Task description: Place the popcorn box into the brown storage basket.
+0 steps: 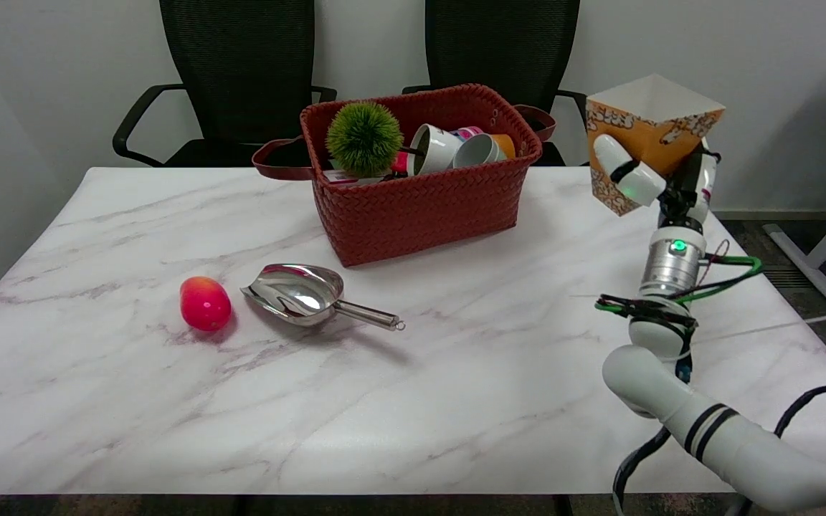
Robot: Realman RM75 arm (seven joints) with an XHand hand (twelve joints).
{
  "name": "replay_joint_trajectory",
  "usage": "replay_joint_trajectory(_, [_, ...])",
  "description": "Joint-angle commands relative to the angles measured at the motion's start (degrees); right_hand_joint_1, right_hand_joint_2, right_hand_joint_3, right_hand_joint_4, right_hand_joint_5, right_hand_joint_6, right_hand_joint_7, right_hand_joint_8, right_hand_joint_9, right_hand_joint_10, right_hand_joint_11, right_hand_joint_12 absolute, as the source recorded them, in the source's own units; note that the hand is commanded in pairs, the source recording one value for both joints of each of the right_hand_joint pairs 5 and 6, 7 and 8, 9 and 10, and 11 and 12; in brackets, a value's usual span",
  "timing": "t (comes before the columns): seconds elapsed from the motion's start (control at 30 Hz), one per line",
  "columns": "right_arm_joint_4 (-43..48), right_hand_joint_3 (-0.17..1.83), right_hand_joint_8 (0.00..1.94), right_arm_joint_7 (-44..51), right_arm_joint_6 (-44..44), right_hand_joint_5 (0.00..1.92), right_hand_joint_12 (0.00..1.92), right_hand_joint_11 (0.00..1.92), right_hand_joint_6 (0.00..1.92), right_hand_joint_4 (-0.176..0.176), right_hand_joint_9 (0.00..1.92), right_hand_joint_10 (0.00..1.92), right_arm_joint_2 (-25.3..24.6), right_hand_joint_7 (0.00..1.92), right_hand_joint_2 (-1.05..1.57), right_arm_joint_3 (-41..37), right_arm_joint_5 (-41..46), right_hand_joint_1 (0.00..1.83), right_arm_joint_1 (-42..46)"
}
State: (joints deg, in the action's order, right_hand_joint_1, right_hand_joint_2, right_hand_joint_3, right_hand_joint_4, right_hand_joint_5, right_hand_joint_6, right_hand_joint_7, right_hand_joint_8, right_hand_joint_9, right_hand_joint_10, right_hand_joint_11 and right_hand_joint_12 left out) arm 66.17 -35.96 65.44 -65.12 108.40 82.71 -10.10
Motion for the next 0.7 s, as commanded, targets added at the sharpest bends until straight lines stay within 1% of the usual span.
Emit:
replay_joint_trajectory(0.03, [-5.33,0.60,0.86,1.08,-12.33,0.34,0.44,0.44,0.34,0.000,0.63,0.63,1.05,0.86,0.30,0.03,-3.30,1.09,-11.20])
replay_joint_trajectory(0.17, [-7.35,0.61,0.85,1.08,-15.14,0.33,0.44,0.44,0.33,0.000,0.62,0.62,0.79,0.85,0.29,0.33,-3.52,1.09,-14.27])
replay_joint_trajectory(0.33, [-12.22,0.63,0.83,1.08,-18.92,0.32,0.43,0.43,0.32,0.000,0.61,0.61,-0.01,0.83,0.27,1.85,-4.74,1.09,-19.64])
replay_joint_trajectory(0.4, [-8.91,0.63,0.83,-1.18,-17.37,0.31,0.42,0.42,0.31,0.000,0.60,0.60,-0.81,0.83,0.26,7.69,-2.54,1.08,-23.31])
replay_joint_trajectory(0.43, [-14.77,0.64,0.82,1.08,-19.77,0.31,0.41,0.41,0.31,0.000,0.60,0.60,-0.70,0.82,0.26,3.32,-4.74,1.08,-22.92])
replay_joint_trajectory(0.7, [-23.03,0.64,0.78,1.08,-19.99,0.31,0.36,0.36,0.31,0.000,0.55,0.55,-3.16,0.78,0.22,8.77,-5.07,1.07,-31.00])
